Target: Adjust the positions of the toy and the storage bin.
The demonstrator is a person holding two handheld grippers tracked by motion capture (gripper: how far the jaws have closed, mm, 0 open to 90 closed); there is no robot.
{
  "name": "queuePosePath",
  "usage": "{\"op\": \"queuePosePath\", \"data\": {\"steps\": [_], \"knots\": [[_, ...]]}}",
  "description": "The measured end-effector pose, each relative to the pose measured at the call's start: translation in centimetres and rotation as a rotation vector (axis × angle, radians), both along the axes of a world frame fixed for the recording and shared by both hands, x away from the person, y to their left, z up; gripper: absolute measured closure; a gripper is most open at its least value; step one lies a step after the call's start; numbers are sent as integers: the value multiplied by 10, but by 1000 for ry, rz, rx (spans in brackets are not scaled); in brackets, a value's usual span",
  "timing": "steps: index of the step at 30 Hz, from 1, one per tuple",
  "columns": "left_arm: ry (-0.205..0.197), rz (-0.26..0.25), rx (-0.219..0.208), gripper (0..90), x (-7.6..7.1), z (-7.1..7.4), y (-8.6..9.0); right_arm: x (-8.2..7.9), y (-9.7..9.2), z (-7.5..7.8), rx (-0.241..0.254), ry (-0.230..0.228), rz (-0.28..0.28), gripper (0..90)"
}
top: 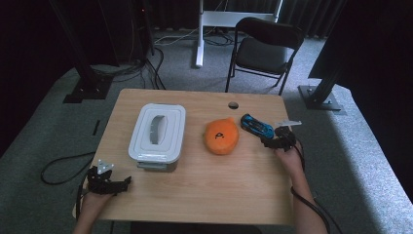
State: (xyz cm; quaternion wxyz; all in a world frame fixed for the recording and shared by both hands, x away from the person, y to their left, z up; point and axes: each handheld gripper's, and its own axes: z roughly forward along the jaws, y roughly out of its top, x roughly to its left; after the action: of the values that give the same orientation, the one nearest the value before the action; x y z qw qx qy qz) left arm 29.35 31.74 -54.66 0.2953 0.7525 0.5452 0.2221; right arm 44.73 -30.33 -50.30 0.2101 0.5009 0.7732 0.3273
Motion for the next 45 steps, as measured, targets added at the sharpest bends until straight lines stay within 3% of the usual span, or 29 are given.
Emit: {"op": "queuePosePath", "data": {"steps": [9,18,22,24,27,33,39,43,45], "knots": [[0,0,0,5,0,0,0,20,-3,-4,-49,50,-24,223],[0,0,0,5,0,0,0,26,-9,-22,-52,110,-50,197],[0,4,0,5,0,0,0,32,-11,-26,-56,132,-58,131],[0,6,-1,5,-1,0,0,36,-12,-26,-60,126,-65,128],[0,6,0,5,-1,0,0,41,-15,-24,-52,110,-45,123],[0,16,-2,5,-1,0,0,53,-14,-23,-41,149,38,115],[0,22,0,5,-1,0,0,63,-7,-23,-81,153,77,106],[-1,23,-1,5,-1,0,0,70,-2,-28,-132,165,95,106],[-1,23,-1,5,-1,0,0,71,-3,-28,-124,168,95,106]]}}
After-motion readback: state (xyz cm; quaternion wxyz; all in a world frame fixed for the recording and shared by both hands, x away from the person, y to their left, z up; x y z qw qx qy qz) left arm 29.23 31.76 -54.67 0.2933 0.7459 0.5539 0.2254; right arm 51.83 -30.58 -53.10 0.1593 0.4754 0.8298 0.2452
